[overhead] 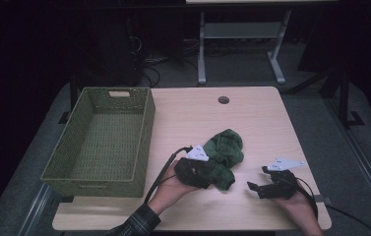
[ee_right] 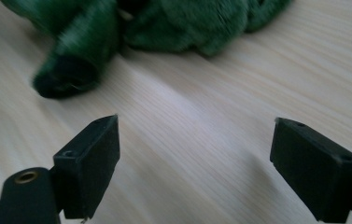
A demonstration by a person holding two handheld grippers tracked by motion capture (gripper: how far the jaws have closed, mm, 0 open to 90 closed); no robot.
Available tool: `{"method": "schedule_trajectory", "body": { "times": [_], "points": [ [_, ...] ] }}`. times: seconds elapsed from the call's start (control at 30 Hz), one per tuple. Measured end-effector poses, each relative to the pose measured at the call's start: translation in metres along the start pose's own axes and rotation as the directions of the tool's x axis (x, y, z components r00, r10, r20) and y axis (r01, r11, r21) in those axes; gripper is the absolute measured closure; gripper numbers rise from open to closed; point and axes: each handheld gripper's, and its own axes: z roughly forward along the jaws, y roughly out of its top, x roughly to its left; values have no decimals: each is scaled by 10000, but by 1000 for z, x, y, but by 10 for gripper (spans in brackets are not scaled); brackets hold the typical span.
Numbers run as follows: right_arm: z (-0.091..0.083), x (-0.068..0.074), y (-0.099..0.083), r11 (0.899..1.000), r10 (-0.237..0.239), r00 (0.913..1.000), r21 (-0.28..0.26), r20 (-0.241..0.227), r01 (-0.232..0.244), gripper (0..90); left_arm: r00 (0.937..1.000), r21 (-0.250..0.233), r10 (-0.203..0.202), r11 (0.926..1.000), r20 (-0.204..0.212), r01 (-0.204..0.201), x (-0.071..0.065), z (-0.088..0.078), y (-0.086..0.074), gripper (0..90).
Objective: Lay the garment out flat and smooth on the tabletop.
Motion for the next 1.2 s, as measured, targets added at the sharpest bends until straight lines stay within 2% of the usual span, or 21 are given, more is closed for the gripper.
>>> {"method": "schedule_trajectory", "body": {
  "times": [0.1, 0.2, 0.33, 0.47, 0.6, 0.67, 0.7, 0.77, 0.83, 0.9, 0.93, 1.03, 1.1, 1.2],
  "points": [
    [0, 5, 3, 9996, 6, 9987, -278, -503, -20, 187, 9998, 78, -102, 9999, -151, 104, 3, 7, -3, 483],
    [4, 14, 6, 9997, -28, 9960, -261, -890, 5, 209, 9992, 309, -67, 9995, -398, 79, 7, 15, -8, 489],
    [12, 25, 10, 9994, -318, 9919, -188, -1230, 297, 229, 9982, 473, 96, 9989, -586, -68, 9, 23, -13, 501],
    [19, 34, 13, 9980, -625, 9871, -125, -1476, 613, 253, 9959, 642, 239, 9978, -870, -183, 12, 27, -16, 540],
    [24, 39, 15, 9976, -691, 9848, -57, -1594, 690, 281, 9926, 835, 498, 9957, -1107, -406, 14, 29, -17, 621],
    [26, 40, 17, 9979, -650, 9839, -25, -1668, 655, 303, 9927, 800, 396, 9963, -1137, -305, 15, 30, -17, 664],
    [27, 40, 17, 9979, -644, 9840, -29, -1660, 648, 305, 9929, 897, 436, 9954, -1110, -337, 16, 29, -16, 698],
    [29, 40, 18, 9986, -523, 9848, -91, -1655, 515, 320, 9944, 866, 257, 9961, -1029, -167, 17, 28, -16, 746],
    [31, 40, 18, 9994, -338, 9850, -141, -1693, 318, 344, 9958, 659, -37, 9978, -912, 98, 18, 27, -15, 793],
    [32, 40, 19, 9997, -253, 9846, -110, -1732, 238, 374, 9972, 558, -127, 9983, -735, 168, 19, 24, -14, 838],
    [32, 39, 20, 9996, -255, 9831, -119, -1813, 237, 397, 9973, 435, -236, 9987, -698, 267, 18, 23, -13, 841],
    [33, 40, 21, 9996, -256, 9822, -165, -1862, 229, 453, 9973, 328, -201, 9992, -712, 225, 16, 20, -12, 846],
    [35, 41, 22, 9994, -312, 9815, -183, -1892, 282, 489, 9980, 191, -328, 9992, -541, 339, 16, 18, -11, 849],
    [36, 41, 24, 9994, -314, 9810, -223, -1917, 276, 611, 9984, -50, -439, 9990, -355, 438, 15, 15, -10, 851]
  ]
}}
